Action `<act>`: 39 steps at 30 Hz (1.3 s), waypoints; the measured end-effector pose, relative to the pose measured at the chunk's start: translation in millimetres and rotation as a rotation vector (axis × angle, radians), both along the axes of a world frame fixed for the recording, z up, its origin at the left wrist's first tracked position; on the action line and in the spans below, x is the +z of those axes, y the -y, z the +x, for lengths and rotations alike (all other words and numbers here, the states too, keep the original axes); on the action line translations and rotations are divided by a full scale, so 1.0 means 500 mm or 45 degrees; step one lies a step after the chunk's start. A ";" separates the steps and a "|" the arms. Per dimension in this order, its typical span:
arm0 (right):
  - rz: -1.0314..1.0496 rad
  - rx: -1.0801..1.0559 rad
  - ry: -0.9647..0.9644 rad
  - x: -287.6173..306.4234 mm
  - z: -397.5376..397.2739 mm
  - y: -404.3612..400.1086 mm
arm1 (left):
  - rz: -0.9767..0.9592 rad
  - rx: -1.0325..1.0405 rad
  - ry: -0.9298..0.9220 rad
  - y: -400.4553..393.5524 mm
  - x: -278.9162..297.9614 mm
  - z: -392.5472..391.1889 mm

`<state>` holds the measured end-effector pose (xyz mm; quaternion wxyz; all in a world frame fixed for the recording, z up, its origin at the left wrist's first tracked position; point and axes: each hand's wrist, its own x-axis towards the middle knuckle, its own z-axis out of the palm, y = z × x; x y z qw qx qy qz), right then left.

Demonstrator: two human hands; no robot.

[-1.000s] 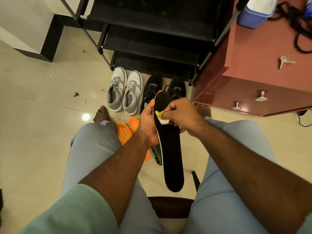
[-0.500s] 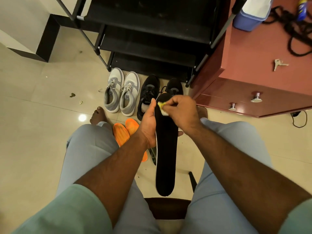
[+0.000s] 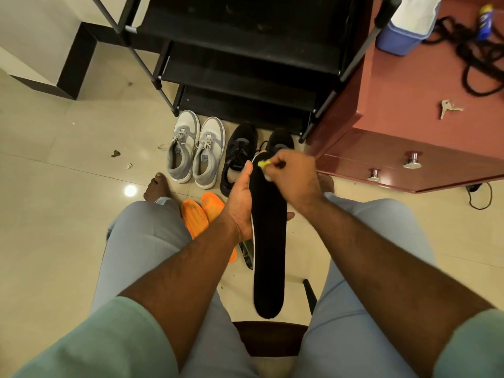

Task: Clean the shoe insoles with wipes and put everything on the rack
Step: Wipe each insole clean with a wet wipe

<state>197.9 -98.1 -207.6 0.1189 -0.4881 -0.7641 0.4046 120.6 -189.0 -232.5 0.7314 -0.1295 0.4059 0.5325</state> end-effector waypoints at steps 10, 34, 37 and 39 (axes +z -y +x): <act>-0.083 0.288 0.263 0.003 0.030 0.019 | -0.001 0.144 0.002 -0.003 -0.011 -0.017; -0.199 0.018 0.058 -0.006 0.010 0.029 | -0.038 0.301 -0.039 -0.006 -0.011 -0.013; -0.248 0.192 0.170 0.005 0.019 0.057 | -0.034 0.400 -0.021 -0.004 -0.014 -0.036; -0.307 0.264 0.187 0.015 0.040 0.096 | -0.045 0.490 0.011 -0.005 -0.020 -0.051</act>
